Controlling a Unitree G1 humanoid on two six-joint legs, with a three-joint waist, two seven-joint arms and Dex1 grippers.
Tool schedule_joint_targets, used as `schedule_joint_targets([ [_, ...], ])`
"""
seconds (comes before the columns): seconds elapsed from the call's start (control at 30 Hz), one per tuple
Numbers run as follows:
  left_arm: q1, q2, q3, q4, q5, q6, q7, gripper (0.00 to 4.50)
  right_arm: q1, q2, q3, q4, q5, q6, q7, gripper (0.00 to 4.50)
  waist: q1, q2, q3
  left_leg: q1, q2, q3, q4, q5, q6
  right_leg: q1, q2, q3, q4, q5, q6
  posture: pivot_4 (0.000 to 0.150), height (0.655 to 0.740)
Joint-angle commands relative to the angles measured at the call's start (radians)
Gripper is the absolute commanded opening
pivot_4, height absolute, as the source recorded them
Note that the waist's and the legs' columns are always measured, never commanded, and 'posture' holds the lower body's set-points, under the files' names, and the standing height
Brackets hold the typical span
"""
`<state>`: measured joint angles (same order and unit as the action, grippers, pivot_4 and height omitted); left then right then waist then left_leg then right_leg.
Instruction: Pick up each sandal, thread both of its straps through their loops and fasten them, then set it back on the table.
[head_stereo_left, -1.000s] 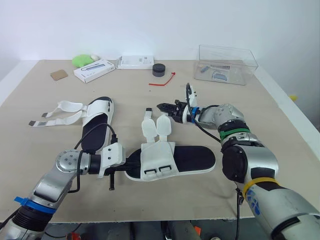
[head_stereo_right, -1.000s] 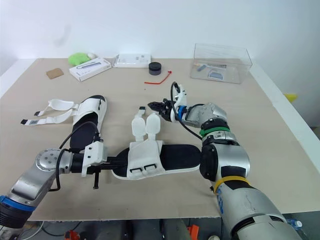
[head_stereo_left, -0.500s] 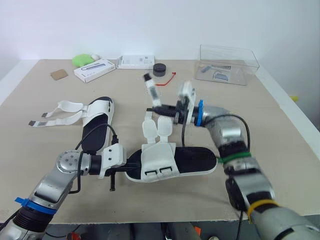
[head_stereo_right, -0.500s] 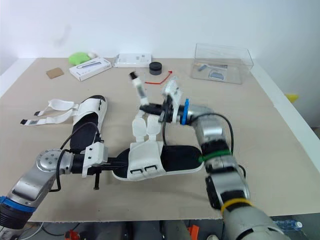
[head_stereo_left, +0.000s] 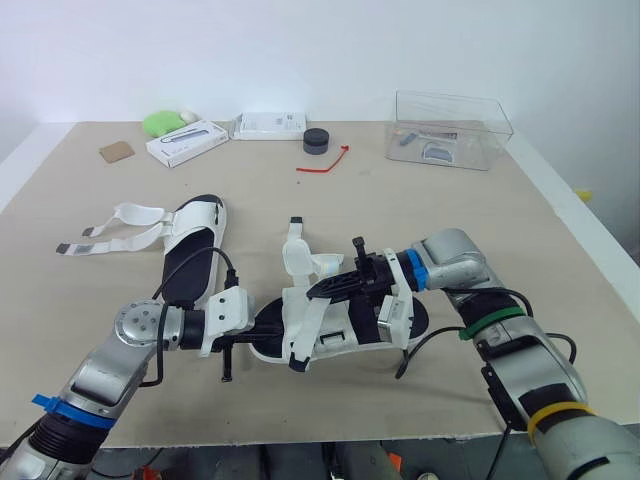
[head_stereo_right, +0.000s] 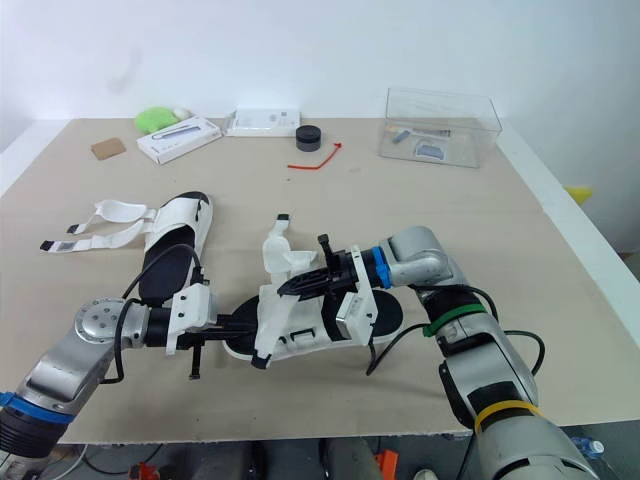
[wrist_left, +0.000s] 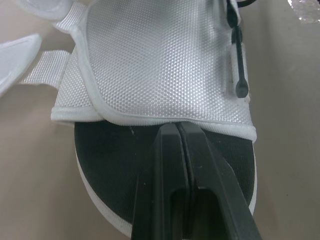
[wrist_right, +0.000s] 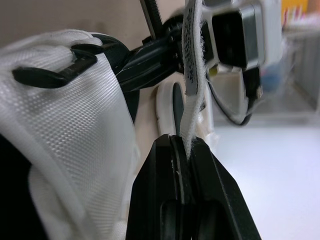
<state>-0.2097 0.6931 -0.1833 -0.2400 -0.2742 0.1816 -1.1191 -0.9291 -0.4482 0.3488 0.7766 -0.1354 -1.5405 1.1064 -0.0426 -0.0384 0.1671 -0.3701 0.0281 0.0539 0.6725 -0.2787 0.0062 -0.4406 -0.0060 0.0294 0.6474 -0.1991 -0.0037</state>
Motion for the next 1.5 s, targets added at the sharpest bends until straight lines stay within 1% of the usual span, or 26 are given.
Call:
schedule_joint_targets([
  [0.03, -0.012, 0.001, -0.002, -0.006, -0.005, 0.004, -0.009, 0.0, -0.049, -0.036, 0.063, 0.052, 0.005, -0.04, -0.098, 0.74, 0.0, 0.0, 0.0, 0.0, 0.0, 0.0, 0.0, 0.0, 0.0, 0.0, 0.0, 0.0, 0.0, 0.0, 0.0, 0.15, 0.74],
  [0.07, -0.013, 0.001, -0.002, -0.006, -0.005, 0.005, -0.01, 0.0, -0.057, -0.047, 0.083, 0.059, 0.008, -0.04, -0.119, 0.95, 0.0, 0.0, 0.0, 0.0, 0.0, 0.0, 0.0, 0.0, 0.0, 0.0, 0.0, 0.0, 0.0, 0.0, 0.0, 0.15, 0.74],
  [0.1, -0.015, 0.0, -0.003, -0.005, -0.006, 0.006, -0.011, 0.0, -0.065, -0.062, 0.097, 0.056, 0.008, -0.055, -0.144, 1.44, 0.0, 0.0, 0.0, 0.0, 0.0, 0.0, 0.0, 0.0, 0.0, 0.0, 0.0, 0.0, 0.0, 0.0, 0.0, 0.15, 0.74],
  [0.13, -0.016, 0.0, -0.003, -0.004, -0.006, 0.006, -0.012, 0.0, -0.072, -0.075, 0.109, 0.053, 0.006, -0.064, -0.166, 1.83, 0.001, 0.0, 0.0, 0.0, 0.0, 0.0, 0.0, 0.0, 0.0, 0.0, -0.001, 0.0, 0.0, 0.0, -0.001, 0.15, 0.74],
  [0.17, -0.017, -0.001, -0.003, -0.004, -0.006, 0.007, -0.013, 0.0, -0.076, -0.085, 0.119, 0.05, 0.002, -0.071, -0.185, 2.12, 0.001, 0.0, 0.0, 0.0, 0.0, 0.0, 0.0, 0.0, 0.0, 0.0, -0.001, 0.0, 0.0, 0.0, -0.001, 0.15, 0.74],
  [0.2, -0.018, -0.001, -0.004, -0.003, -0.007, 0.007, -0.014, 0.0, -0.081, -0.101, 0.136, 0.047, 0.004, -0.074, -0.205, 2.72, 0.001, 0.0, 0.0, 0.0, 0.0, 0.0, 0.0, 0.0, 0.0, 0.0, -0.001, 0.0, 0.0, 0.0, -0.001, 0.15, 0.74],
  [0.23, -0.019, -0.002, -0.004, -0.003, -0.007, 0.007, -0.015, 0.0, -0.082, -0.127, 0.156, 0.032, 0.009, -0.074, -0.22, 2.96, 0.0, 0.0, 0.0, 0.0, 0.0, 0.0, 0.0, 0.0, 0.0, 0.0, -0.001, 0.0, 0.0, 0.0, -0.001, 0.15, 0.74],
  [0.3, -0.026, -0.004, -0.006, 0.0, -0.009, 0.012, -0.017, 0.0, -0.079, -0.202, 0.187, 0.005, 0.031, -0.074, -0.253, 2.96, 0.004, 0.0, 0.0, 0.0, 0.0, 0.0, 0.0, 0.0, 0.0, 0.0, -0.001, 0.0, 0.0, 0.0, -0.001, 0.15, 0.74],
  [0.4, -0.034, -0.006, -0.006, 0.005, -0.011, 0.017, -0.019, 0.0, -0.073, -0.275, 0.219, 0.0, 0.061, -0.054, -0.299, 2.96, 0.01, 0.0, 0.0, -0.001, 0.0, 0.0, 0.0, 0.0, 0.0, 0.0, -0.001, 0.0, 0.0, -0.001, -0.001, 0.15, 0.74],
  [0.5, -0.038, -0.007, -0.005, 0.01, -0.012, 0.019, -0.025, 0.0, -0.015, -0.359, 0.255, -0.071, 0.21, 0.096, -0.286, 2.96, 0.012, 0.0, 0.0, 0.0, 0.0, 0.001, 0.0, 0.0, 0.0, 0.0, 0.0, 0.001, 0.0, -0.001, -0.001, 0.15, 0.74],
  [0.57, -0.04, -0.008, -0.004, 0.013, -0.013, 0.021, -0.029, 0.0, 0.103, -0.421, 0.222, -0.274, 0.474, 0.455, -0.197, 2.96, 0.017, 0.0, 0.0, 0.0, 0.0, 0.0, 0.0, 0.0, 0.0, 0.0, 0.0, 0.001, 0.0, -0.001, -0.001, 0.15, 0.74],
  [0.63, -0.04, -0.005, -0.001, 0.013, -0.017, 0.024, -0.033, 0.0, 0.217, -0.502, 0.18, -0.544, 0.728, 0.865, -0.175, 2.96, 0.021, 0.0, 0.0, -0.001, 0.001, -0.001, -0.001, 0.0, 0.0, 0.0, 0.0, 0.0, 0.0, -0.001, -0.001, 0.15, 0.74],
  [0.67, -0.039, -0.003, 0.001, 0.013, -0.02, 0.025, -0.034, 0.0, 0.259, -0.55, 0.167, -0.676, 0.836, 1.056, -0.197, 2.96, 0.022, 0.002, 0.001, -0.001, 0.001, -0.001, 0.0, 0.0, 0.0, 0.0, 0.0, 0.0, 0.001, -0.001, -0.001, 0.15, 0.74],
  [0.73, -0.04, 0.0, 0.004, 0.013, -0.026, 0.031, -0.036, 0.0, 0.324, -0.652, 0.144, -0.984, 1.173, 1.457, -0.302, 2.96, 0.022, 0.005, 0.003, -0.002, 0.001, -0.001, 0.0, 0.0, 0.0, -0.001, -0.001, 0.0, 0.001, -0.001, -0.001, 0.15, 0.74],
  [0.77, -0.041, 0.001, 0.005, 0.013, -0.027, 0.032, -0.036, 0.0, 0.34, -0.683, 0.128, -1.098, 1.327, 1.611, -0.361, 2.96, 0.02, 0.006, 0.003, -0.002, 0.001, -0.001, 0.0, 0.0, 0.0, -0.001, -0.001, -0.001, 0.001, -0.001, -0.001, 0.15, 0.74],
  [0.8, -0.041, 0.002, 0.006, 0.013, -0.028, 0.033, -0.037, 0.0, 0.349, -0.698, 0.112, -1.182, 1.436, 1.721, -0.403, 2.96, 0.019, 0.006, 0.003, -0.002, 0.001, -0.001, 0.0, 0.0, 0.0, -0.001, -0.001, -0.001, 0.002, -0.001, -0.001, 0.15, 0.74],
  [0.83, -0.041, 0.003, 0.007, 0.013, -0.029, 0.035, -0.038, 0.0, 0.353, -0.7, 0.094, -1.234, 1.498, 1.801, -0.428, 2.96, 0.019, 0.005, 0.003, -0.002, 0.002, -0.002, 0.0, 0.0, 0.0, -0.001, -0.001, -0.002, 0.001, -0.001, -0.001, 0.15, 0.74],
  [0.87, -0.042, 0.004, 0.006, 0.013, -0.029, 0.037, -0.04, 0.0, 0.356, -0.705, 0.09, -1.285, 1.54, 1.884, -0.449, 2.96, 0.019, 0.005, 0.003, -0.001, 0.002, -0.002, 0.0, 0.0, 0.0, 0.0, 0.0, -0.004, 0.001, -0.004, 0.003, 0.15, 0.74],
  [0.93, -0.045, 0.005, 0.005, 0.015, -0.029, 0.04, -0.044, 0.0, 0.362, -0.697, 0.078, -1.33, 1.607, 2.022, -0.493, 2.96, 0.022, 0.005, 0.003, -0.001, 0.003, -0.005, 0.0, 0.001, 0.001, 0.0, 0.001, -0.005, 0.001, -0.006, 0.005, 0.15, 0.74],
  [1.03, -0.051, 0.007, 0.004, 0.018, -0.029, 0.043, -0.05, 0.0, 0.368, -0.673, 0.046, -1.319, 1.639, 2.167, -0.552, 2.96, 0.022, 0.004, 0.003, -0.002, 0.002, -0.004, 0.001, 0.001, 0.002, 0.0, 0.0, -0.005, 0.001, -0.005, 0.006, 0.15, 0.74],
  [1.1, -0.055, 0.007, 0.005, 0.022, -0.029, 0.044, -0.055, 0.0, 0.358, -0.653, 0.042, -1.294, 1.709, 2.281, -0.613, 2.96, 0.022, 0.004, 0.003, -0.003, 0.001, -0.003, 0.002, 0.001, 0.002, -0.001, 0.0, -0.004, 0.0, -0.005, 0.007, 0.15, 0.74],
  [1.2, -0.059, 0.008, 0.007, 0.026, -0.032, 0.046, -0.061, 0.0, 0.352, -0.607, 0.027, -1.274, 1.778, 2.381, -0.682, 2.96, 0.022, 0.004, 0.002, -0.004, 0.001, -0.003, 0.002, 0.001, 0.002, -0.001, 0.0, -0.004, -0.001, -0.005, 0.008, 0.15, 0.74],
  [1.33, -0.063, 0.006, 0.003, 0.036, -0.033, 0.047, -0.074, 0.0, 0.346, -0.539, 0.047, -1.271, 1.773, 2.494, -0.783, 2.96, 0.022, 0.003, 0.002, -0.006, 0.001, -0.004, 0.002, 0.001, 0.002, -0.002, 0.0, -0.004, -0.001, -0.005, 0.008, 0.15, 0.74],
  [1.5, -0.075, -0.006, 0.003, 0.057, -0.041, 0.053, -0.08, 0.0, 0.354, -0.472, 0.038, -1.267, 1.734, 2.593, -0.836, 2.96, 0.022, 0.003, 0.002, -0.006, 0.001, -0.004, 0.002, 0.001, 0.002, -0.002, 0.0, -0.004, -0.001, -0.005, 0.008, 0.15, 0.74],
])
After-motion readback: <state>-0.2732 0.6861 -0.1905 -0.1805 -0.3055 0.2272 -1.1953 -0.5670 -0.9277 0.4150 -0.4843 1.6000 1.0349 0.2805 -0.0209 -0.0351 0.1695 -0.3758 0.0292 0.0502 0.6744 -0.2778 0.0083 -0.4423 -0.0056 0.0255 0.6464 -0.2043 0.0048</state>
